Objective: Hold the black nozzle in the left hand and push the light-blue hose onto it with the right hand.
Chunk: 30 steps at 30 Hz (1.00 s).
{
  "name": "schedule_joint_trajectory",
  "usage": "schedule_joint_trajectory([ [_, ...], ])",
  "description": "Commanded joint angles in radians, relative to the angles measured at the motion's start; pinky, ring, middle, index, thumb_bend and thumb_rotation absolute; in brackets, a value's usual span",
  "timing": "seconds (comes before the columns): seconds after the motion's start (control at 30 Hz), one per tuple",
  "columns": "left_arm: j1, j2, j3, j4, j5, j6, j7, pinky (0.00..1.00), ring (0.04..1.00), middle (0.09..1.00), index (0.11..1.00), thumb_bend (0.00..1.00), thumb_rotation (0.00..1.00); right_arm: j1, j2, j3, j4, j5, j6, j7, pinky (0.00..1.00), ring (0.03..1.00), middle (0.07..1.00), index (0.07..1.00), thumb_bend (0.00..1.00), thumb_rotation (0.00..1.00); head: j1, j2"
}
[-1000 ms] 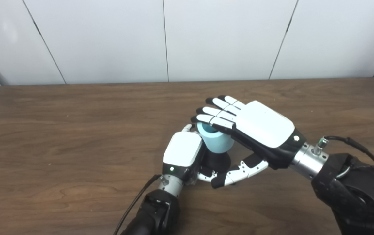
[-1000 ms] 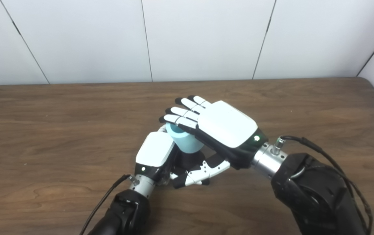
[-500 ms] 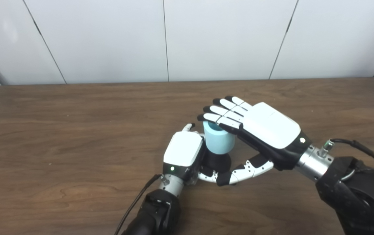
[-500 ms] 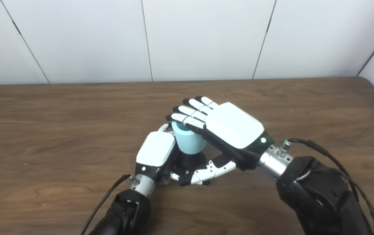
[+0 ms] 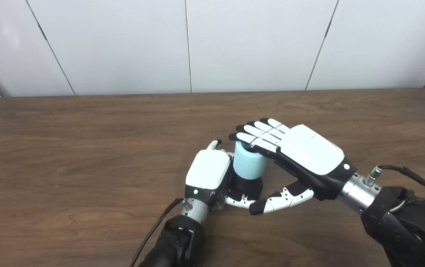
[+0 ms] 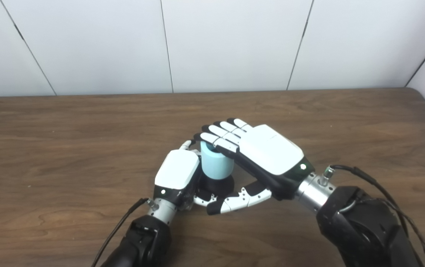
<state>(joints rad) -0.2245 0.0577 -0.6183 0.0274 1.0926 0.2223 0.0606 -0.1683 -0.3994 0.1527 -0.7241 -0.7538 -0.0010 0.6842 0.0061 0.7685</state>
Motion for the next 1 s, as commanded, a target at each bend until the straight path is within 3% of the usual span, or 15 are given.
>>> schedule_joint_trajectory([
  [0.0,0.022,0.009,-0.008,0.016,0.003,0.012,-0.059,0.92,0.624,0.511,0.472,0.52,0.00,-0.005,-0.016,-0.012,0.011,0.018,0.011,-0.004,0.98,0.955,0.942,0.914,0.62,1.00,0.000,0.000],
  [0.97,0.019,0.018,-0.007,0.006,0.017,0.015,-0.082,0.91,0.628,0.514,0.472,0.52,0.00,0.007,-0.029,-0.015,0.058,0.039,-0.004,-0.072,0.96,0.957,0.956,0.925,0.62,1.00,-0.006,0.007],
])
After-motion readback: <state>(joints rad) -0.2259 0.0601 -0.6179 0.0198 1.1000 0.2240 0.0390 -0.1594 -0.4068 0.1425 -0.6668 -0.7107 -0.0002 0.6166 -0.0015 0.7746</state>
